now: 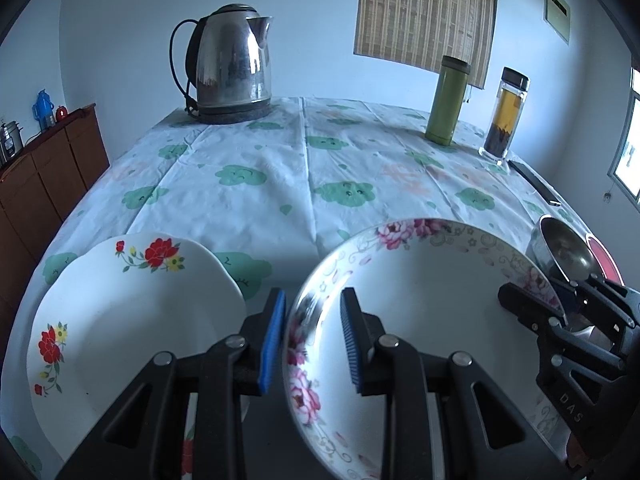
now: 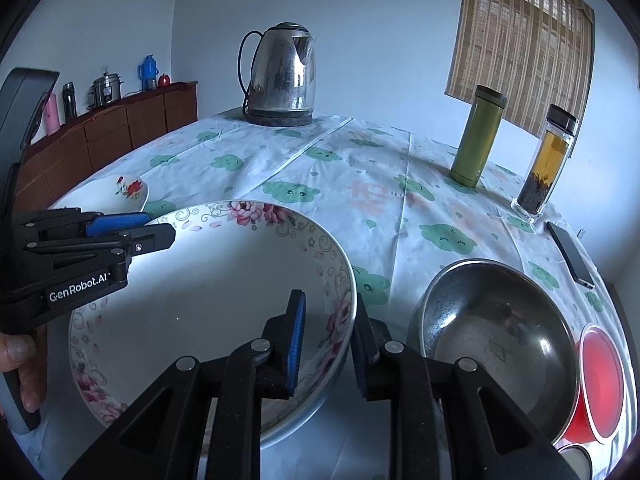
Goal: Organize plates and bowls
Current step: 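Open the right gripper and release the pink-floral bowl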
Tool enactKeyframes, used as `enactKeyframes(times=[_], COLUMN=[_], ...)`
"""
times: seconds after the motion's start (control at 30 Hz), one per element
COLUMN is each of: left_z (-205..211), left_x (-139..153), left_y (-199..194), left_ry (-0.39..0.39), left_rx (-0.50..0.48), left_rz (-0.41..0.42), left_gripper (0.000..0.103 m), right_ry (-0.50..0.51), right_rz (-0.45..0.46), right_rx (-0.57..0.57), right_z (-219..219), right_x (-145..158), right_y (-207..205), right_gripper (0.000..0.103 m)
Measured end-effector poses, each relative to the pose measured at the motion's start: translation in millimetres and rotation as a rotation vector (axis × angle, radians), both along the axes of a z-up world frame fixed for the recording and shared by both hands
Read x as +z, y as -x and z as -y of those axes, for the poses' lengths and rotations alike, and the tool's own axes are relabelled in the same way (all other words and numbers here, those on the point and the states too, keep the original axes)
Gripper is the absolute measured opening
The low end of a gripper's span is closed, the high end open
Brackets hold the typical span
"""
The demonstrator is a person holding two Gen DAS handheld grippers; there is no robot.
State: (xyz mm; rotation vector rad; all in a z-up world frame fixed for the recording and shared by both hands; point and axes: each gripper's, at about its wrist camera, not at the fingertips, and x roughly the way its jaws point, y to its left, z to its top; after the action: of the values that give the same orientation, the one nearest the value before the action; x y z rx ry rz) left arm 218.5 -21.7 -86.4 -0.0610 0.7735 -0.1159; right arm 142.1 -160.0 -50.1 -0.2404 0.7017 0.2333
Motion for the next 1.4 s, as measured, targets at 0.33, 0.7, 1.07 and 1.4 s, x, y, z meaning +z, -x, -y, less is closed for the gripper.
enactKeyframes(times=[0.33, 0.7, 1.07, 1.4], left_z=[0.6, 0.6, 1.8, 3.0], left_x=[0.2, 0.0, -1.2, -5.4], left_y=[0.8, 1.1, 2.8, 4.0], left_ry=[-0.002, -0.004, -0.006, -0.023], left_rx=[-0.002, -0.001, -0.002, -0.005], left_rz=[-0.002, -0.004, -0.003, -0.014], left_gripper=[0.026, 0.026, 0.026, 0.026], right_ry=[0.023, 0.011, -0.012, -0.012], right_rz=[-0.007, 0.009, 0.051, 0.049], right_rx=[0.002, 0.014, 0.027, 0.024], right_z=[-2.5, -2.6, -4.6, -3.4], right_x=[-1.7, 0.4, 6.2, 6.2], right_y=[-1.5, 0.7, 3.9, 3.6], right_gripper=[0.034, 0.042, 0.056, 0.06])
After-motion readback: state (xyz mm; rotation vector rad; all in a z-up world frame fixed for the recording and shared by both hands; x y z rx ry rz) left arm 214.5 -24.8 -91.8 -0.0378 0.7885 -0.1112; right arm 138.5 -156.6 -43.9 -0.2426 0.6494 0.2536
